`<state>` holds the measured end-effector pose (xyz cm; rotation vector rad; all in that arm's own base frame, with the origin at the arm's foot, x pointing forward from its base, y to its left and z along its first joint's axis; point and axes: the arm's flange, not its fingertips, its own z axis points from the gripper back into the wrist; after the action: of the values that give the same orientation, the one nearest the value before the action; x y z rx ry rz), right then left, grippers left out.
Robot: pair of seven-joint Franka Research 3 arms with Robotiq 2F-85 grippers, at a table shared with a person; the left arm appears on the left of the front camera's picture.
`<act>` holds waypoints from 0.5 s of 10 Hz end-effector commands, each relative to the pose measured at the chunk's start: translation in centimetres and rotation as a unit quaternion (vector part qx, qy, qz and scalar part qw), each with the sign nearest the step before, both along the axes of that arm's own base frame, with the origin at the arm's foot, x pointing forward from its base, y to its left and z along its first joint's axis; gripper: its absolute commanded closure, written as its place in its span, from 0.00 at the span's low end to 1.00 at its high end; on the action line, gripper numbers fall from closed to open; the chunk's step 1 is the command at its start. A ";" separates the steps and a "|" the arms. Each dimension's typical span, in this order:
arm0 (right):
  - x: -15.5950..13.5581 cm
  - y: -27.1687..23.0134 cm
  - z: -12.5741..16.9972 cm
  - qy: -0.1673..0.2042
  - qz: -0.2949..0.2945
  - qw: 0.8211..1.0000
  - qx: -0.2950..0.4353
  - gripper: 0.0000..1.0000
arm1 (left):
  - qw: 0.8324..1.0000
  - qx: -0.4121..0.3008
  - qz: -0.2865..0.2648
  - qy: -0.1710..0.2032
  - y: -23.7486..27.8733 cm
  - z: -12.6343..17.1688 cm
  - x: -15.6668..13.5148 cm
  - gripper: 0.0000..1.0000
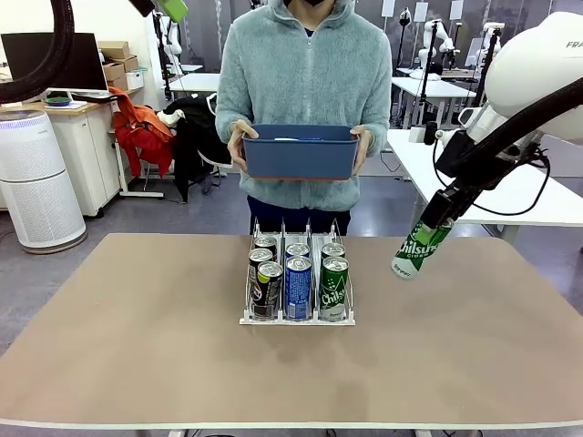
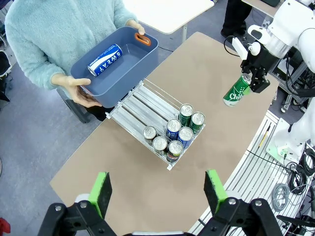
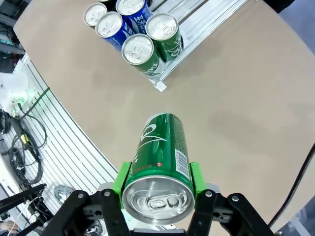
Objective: Fill the beverage cans into the dispenser.
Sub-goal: Place the picked Sprite in the line of the Automatic Can Dispenser with the same cans.
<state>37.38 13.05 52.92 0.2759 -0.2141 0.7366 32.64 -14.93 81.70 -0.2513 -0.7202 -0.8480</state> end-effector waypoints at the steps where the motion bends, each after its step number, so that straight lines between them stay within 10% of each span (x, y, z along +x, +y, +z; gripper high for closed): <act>1: -0.3 -0.4 0.5 -0.005 -0.005 1.000 0.005 0.42 | 1.000 0.000 0.002 0.002 0.2 -0.1 -0.2 0.00; 5: 0.2 3.6 -2.0 0.002 0.016 0.999 -0.039 0.42 | 1.000 0.000 0.002 0.002 0.2 -0.1 -0.2 0.00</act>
<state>37.27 14.70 51.85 0.2498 -0.1859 0.7744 32.64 -14.94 81.70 -0.2511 -0.7202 -0.8481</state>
